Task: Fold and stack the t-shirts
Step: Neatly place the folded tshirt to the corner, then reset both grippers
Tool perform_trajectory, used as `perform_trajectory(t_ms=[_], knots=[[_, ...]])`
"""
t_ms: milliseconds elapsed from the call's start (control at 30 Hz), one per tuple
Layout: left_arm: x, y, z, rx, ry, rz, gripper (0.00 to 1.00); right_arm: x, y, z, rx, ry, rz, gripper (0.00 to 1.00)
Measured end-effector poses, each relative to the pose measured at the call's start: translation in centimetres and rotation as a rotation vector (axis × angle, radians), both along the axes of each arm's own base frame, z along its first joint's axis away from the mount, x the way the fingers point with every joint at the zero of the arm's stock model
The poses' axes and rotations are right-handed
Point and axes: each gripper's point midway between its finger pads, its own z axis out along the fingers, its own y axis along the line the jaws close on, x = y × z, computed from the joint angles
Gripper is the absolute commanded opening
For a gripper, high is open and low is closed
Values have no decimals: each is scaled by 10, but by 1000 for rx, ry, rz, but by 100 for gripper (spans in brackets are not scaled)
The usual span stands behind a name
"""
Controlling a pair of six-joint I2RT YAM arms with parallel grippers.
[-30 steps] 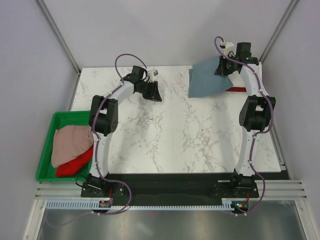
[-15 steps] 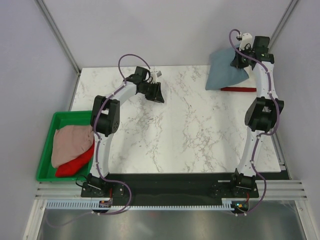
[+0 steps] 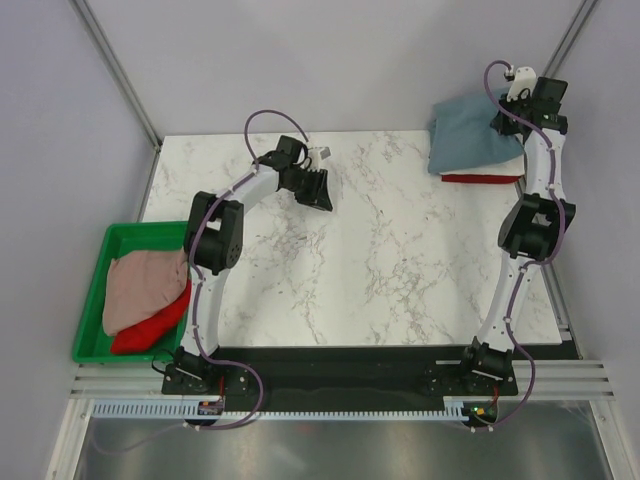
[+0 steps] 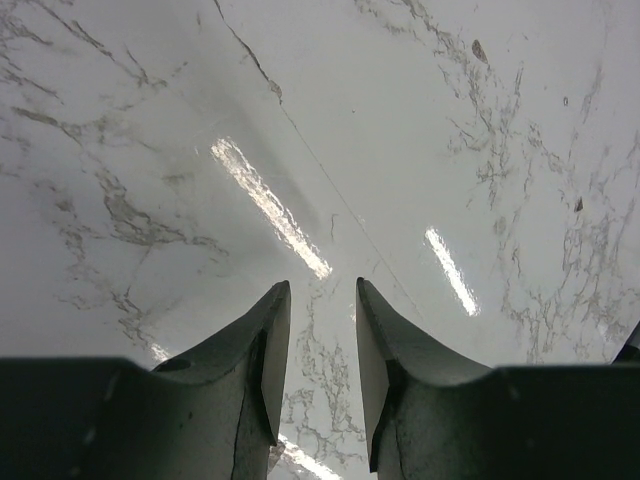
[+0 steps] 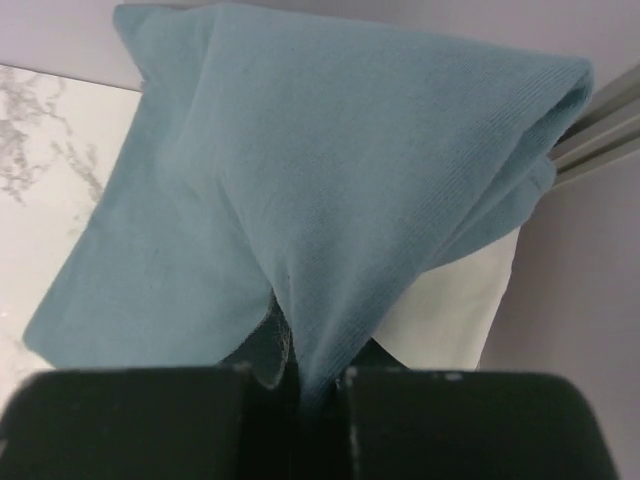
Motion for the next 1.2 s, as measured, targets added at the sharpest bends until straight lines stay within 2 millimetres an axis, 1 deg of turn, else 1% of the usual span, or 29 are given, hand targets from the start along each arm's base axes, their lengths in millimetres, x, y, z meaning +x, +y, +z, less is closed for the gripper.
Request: perform_trajectory(t_ms=[133,233,333,433,467,500,533,567,633,667,700,733,767,833,867,900,967,1000,1033,1067,1100,1133,1200], knots=[[-2,-1,0,14,-7,-6,40,10,-14,-27,-23,14,-43,0],[-3,-3,2,20,-18,-12,40,17,-24,-44,-53,18,-76,0],[-5,-5,5,19,-23,-19,40,23,-31,-50,-81,4,-101,0],[-6,-6,8,21,-27,-23,40,30,-37,-49,-108,-25,-126,0],[-7,-6,8,22,-27,-25,40,32,-39,-47,-117,-37,-133,2],[-8,-7,9,23,-27,-26,40,34,-41,-46,-128,-48,-142,7],[-9,-7,9,24,-27,-28,40,36,-43,-44,-135,-57,-147,19],[-9,-7,8,26,-27,-29,40,37,-45,-43,-142,-65,-158,44],[-11,-8,7,30,-26,-32,40,41,-49,-37,-163,-90,-179,61],[-12,-9,7,31,-24,-34,41,43,-52,-32,-176,-110,-193,73],[-12,-10,6,31,-23,-35,41,45,-55,-27,-189,-129,-211,77],[-13,-11,6,32,-22,-38,41,47,-59,-21,-204,-149,-225,85],[-14,-11,6,32,-22,-38,40,49,-62,-15,-214,-168,-240,98],[-14,-10,6,36,-24,-36,41,47,-66,-7,-235,-193,-268,98],[-14,-9,8,40,-27,-33,43,43,-65,-5,-242,-199,-275,98],[-13,-7,9,49,-35,-26,46,34,-63,-5,-244,-190,-279,98],[-7,-2,14,78,-68,-7,53,14,-56,4,-254,-193,-287,98],[-3,2,17,103,-95,6,55,6,-50,13,-260,-199,-283,98],[1,6,21,125,-123,16,57,0,-42,27,-263,-218,-273,98],[6,11,26,152,-155,29,61,-6,-31,41,-258,-238,-252,98],[11,15,31,173,-183,40,62,-10,-19,54,-251,-255,-225,98],[18,19,39,196,-220,54,64,-14,0,69,-235,-281,-179,98],[34,26,57,237,-303,86,67,-27,46,93,-171,-310,-70,98]])
